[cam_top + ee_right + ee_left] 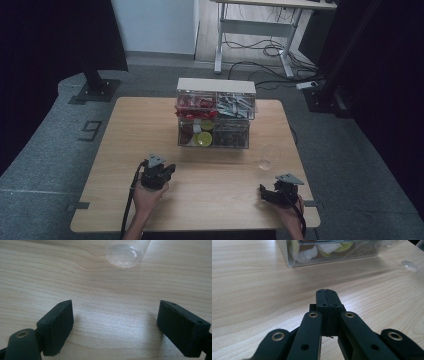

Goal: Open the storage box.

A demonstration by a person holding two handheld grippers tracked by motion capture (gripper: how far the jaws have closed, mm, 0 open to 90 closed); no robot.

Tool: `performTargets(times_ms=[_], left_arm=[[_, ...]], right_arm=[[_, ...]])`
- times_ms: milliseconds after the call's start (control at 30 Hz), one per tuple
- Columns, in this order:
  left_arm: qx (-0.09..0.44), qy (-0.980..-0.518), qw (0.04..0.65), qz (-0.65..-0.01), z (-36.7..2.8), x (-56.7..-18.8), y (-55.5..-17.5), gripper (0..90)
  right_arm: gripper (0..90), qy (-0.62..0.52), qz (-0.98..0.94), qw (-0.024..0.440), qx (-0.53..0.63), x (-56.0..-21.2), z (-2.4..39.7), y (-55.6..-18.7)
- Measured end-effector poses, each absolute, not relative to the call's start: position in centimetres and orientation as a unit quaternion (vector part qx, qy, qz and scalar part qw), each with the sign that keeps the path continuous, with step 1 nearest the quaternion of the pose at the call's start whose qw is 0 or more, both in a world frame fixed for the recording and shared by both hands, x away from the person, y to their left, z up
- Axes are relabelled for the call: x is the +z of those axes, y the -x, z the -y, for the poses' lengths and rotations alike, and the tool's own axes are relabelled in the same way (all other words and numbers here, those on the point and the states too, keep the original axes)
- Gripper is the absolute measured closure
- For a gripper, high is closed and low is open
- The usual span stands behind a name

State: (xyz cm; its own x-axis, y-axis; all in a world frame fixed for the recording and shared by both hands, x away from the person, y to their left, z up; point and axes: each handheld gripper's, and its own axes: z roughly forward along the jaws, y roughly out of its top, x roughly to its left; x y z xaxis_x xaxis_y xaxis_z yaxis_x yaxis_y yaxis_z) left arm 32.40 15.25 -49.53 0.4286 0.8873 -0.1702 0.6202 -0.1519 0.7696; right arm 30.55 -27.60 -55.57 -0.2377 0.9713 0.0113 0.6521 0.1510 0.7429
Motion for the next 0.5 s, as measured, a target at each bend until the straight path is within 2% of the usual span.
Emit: performTargets(times_ms=[500], left_arm=[[0.166,-0.742,0.407,-0.506,-14.7,-48.7,-33.6,90.0]], right_arm=[[15.0,-0.566,-0.716,0.248,0.323,-55.6,27.6,-30.5]])
